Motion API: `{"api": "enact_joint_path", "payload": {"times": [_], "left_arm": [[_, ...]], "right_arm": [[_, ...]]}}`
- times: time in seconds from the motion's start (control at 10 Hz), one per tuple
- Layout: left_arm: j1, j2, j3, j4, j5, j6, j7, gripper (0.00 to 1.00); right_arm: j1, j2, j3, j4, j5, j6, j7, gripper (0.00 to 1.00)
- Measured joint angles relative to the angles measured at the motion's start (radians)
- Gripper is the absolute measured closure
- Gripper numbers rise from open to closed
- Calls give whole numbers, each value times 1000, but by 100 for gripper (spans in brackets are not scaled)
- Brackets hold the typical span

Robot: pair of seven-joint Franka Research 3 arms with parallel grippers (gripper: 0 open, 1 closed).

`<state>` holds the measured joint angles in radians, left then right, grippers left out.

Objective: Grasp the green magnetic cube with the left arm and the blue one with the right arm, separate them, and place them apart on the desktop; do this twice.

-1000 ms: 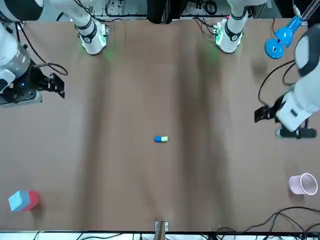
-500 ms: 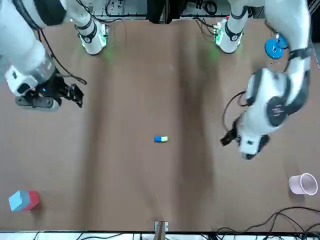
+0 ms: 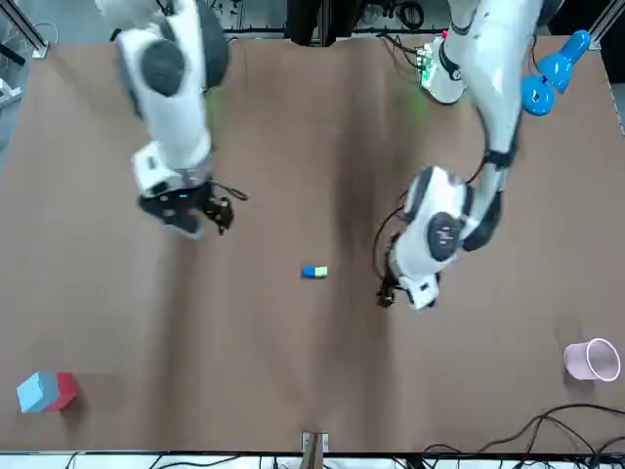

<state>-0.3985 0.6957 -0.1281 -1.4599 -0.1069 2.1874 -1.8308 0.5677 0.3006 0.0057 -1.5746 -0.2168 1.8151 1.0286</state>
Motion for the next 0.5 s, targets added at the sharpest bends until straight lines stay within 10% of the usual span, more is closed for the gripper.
{"api": "enact_joint_path", "payload": {"times": [0.5], "left_arm": [[-67,124,3,28,-106,171,-160,1]], "right_arm": [[16,130,-17,4,267,136,299,4]]}}
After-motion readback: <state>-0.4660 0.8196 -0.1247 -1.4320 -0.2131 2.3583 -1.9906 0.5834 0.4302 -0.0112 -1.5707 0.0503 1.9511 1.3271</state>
